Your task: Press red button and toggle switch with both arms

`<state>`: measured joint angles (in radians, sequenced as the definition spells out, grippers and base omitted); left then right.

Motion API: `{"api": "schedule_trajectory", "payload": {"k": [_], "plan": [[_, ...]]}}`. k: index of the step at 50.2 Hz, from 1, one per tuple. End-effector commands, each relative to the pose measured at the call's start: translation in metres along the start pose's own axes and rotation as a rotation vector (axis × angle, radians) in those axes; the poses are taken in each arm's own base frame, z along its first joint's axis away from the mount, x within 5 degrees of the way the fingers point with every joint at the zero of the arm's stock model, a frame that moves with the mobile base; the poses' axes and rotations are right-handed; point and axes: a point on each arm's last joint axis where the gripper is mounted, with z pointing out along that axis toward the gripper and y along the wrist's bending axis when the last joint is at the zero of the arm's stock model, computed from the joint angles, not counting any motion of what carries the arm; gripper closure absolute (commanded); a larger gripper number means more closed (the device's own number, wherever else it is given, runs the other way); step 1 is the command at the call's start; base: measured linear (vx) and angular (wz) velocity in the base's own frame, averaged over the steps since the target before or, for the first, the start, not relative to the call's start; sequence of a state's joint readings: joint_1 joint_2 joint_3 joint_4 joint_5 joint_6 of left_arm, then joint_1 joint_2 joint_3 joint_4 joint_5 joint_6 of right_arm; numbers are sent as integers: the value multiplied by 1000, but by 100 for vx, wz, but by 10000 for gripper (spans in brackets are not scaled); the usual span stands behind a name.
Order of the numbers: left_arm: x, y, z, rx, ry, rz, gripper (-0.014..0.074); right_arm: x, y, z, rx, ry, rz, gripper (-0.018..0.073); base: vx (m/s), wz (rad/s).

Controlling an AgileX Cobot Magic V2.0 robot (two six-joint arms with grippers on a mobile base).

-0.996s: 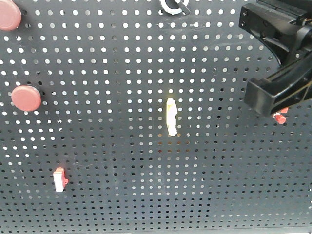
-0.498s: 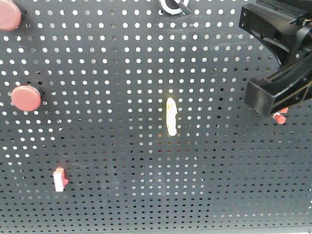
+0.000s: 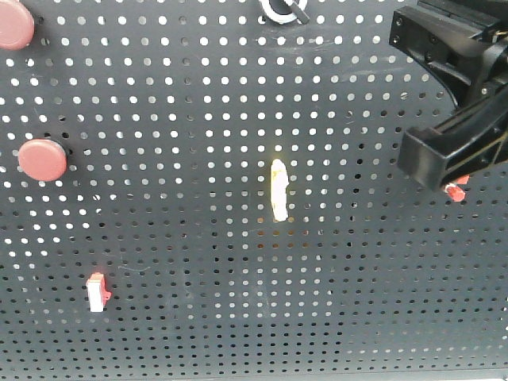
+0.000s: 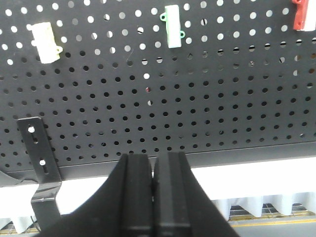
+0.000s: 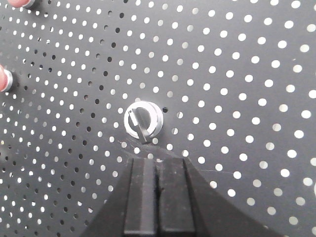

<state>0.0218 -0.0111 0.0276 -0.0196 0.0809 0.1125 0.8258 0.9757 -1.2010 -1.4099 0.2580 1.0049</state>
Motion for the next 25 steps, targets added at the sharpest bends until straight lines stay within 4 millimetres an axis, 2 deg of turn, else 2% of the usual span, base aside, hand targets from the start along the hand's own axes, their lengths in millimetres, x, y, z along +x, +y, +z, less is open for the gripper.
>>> {"api": "schedule_trajectory", "payload": {"k": [1,7,11,14,20,25], "plan": [[4,0,0,-10,-55,-3,594,-12,-5,-4,8,-45,-13,559,0,0],[4,0,0,-10,-55,-3,594,-10,-7,-4,28,-30,-17,559,0,0],[4,0,0,-10,-55,-3,594,-12,-16,-15,65,-8,68,559,0,0],[4,0,0,-10,-55,-3,594,-6,-23,-23,93,32,149,559,0,0],[4,0,0,-10,-55,-3,594,11,-38,-53,168,94,274,559,0,0],[4,0,0,-10,-55,-3,594,39,-42,-85,237,170,318,559,0,0]]}}
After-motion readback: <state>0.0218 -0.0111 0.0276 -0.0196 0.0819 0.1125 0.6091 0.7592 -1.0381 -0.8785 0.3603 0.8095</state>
